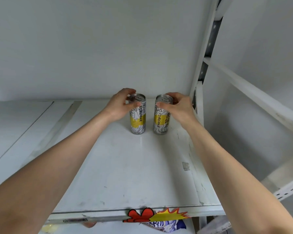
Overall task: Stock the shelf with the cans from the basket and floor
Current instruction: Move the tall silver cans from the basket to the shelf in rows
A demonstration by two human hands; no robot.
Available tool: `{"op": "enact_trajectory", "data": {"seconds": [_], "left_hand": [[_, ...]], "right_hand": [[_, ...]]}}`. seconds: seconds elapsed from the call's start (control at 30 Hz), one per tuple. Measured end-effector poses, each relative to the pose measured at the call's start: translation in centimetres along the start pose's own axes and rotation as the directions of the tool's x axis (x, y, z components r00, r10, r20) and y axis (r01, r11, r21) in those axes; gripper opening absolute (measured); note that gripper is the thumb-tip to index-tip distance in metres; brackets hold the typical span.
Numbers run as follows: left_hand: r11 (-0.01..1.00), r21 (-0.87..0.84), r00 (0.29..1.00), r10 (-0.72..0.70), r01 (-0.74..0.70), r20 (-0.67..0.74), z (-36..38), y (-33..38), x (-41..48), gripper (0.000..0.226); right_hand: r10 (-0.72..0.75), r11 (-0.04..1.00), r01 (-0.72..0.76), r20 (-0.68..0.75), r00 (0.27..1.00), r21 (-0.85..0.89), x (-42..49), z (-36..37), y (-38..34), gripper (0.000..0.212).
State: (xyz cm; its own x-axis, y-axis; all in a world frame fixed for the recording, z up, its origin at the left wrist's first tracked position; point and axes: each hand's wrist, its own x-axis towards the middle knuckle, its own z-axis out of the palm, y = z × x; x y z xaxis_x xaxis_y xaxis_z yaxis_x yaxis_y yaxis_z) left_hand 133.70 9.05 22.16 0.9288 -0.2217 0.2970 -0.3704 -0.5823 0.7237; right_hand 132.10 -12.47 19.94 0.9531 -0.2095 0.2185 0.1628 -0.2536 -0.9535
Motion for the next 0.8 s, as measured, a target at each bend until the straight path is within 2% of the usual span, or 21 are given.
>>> {"op": "enact_trajectory", "data": {"seconds": [0.2,0.3,0.4,0.53,0.67,0.8], "left_hand": [[0.994,-0.109,0.997,-0.003,-0.004,-0.072,1.3,-1.0,-0.2,0.06],[0.962,-0.267,0.991,-0.091,0.062,-0.097,2.4,-1.7,-1.4,0.068],[0.947,-0.291,0.978,-0.176,0.138,-0.11,4.0,-3.3,-3.0,0.08],[0.946,-0.278,0.974,-0.204,0.17,-0.097,5.7,-5.4,-4.5,0.078],[0.927,-0.346,0.965,-0.211,0.147,-0.155,7.0,-5.7,-3.8,0.073],[0.938,-0.326,0.966,-0.182,0.115,-0.183,7.5,-6.3,-2.7,0.071]], "right_hand": [[-0.017,1.0,0.017,0.001,1.0,0.007,0.4,0.7,1.2,0.056],[0.016,1.0,-0.016,-0.01,1.0,0.005,-0.3,0.5,1.7,0.075],[0.079,0.997,-0.079,-0.006,0.997,-0.024,-1.8,-0.2,3.1,0.09],[0.137,0.989,-0.134,0.046,0.99,-0.057,-3.6,-0.1,5.6,0.087],[0.099,0.995,-0.098,0.028,0.995,-0.016,-3.2,1.0,6.0,0.066],[0.067,0.997,-0.067,0.001,0.998,-0.035,-2.3,1.9,6.2,0.061]]}}
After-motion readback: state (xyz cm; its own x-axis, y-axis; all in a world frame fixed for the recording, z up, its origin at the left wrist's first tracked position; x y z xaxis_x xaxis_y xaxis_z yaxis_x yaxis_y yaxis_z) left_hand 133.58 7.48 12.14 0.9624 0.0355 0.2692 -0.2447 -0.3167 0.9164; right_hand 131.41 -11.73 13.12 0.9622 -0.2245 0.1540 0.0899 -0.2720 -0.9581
